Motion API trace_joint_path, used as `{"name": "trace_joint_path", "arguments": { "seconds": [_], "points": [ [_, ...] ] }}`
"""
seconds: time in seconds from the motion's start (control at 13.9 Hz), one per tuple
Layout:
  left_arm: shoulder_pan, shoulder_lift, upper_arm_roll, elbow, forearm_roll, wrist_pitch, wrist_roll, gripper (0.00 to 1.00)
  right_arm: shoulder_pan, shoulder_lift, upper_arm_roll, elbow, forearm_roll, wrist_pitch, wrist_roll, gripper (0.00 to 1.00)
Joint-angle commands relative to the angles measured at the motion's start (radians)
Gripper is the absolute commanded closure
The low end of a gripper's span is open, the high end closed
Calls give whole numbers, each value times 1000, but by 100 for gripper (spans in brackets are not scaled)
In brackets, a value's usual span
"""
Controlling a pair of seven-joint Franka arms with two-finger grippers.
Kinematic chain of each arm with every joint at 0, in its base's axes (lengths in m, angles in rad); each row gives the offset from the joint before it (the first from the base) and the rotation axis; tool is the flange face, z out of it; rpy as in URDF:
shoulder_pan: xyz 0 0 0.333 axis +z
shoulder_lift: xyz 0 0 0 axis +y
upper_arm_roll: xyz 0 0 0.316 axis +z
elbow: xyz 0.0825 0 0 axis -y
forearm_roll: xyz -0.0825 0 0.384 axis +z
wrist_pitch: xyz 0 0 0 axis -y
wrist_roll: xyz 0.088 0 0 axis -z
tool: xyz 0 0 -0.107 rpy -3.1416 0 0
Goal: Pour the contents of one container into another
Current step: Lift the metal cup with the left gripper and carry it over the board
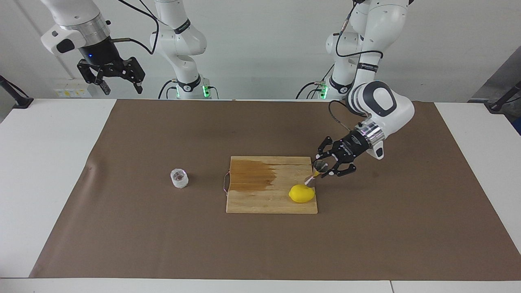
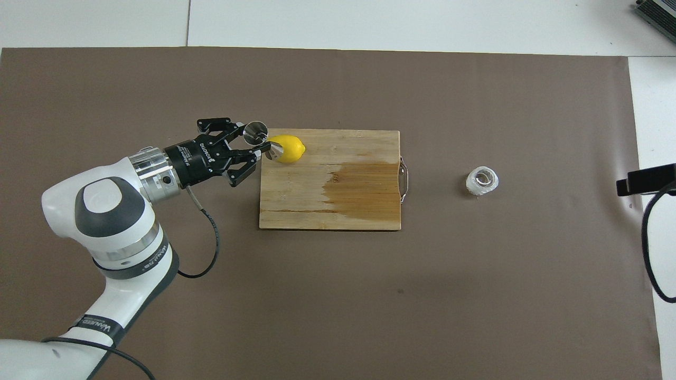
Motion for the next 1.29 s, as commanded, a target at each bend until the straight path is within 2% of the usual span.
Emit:
{"name": "trace_joint_path", "arguments": {
  "seconds": [0.0, 0.14, 0.43, 0.86, 1.08, 1.22],
  "points": [
    [-77, -12, -5, -7, -148, 111, -9, 100, -8, -21, 3, -24, -9, 7, -14, 0],
    [-80, -4, -73, -4, -243, 200, -8, 100, -8, -21, 3, -24, -9, 7, -14, 0],
    [-112, 14, -114, 19, -288, 292, -6, 100, -8, -21, 3, -24, -9, 7, -14, 0],
    [-181, 105, -127, 97, -288, 326, 41, 100, -8, -21, 3, -24, -9, 7, -14, 0],
    [-217, 183, -136, 198, -288, 395, 55, 100, -8, -21, 3, -25, -9, 7, -14, 0],
    [-223, 209, -144, 224, -286, 400, 57, 100, -8, -21, 3, -25, -9, 7, -14, 0]
  ]
}}
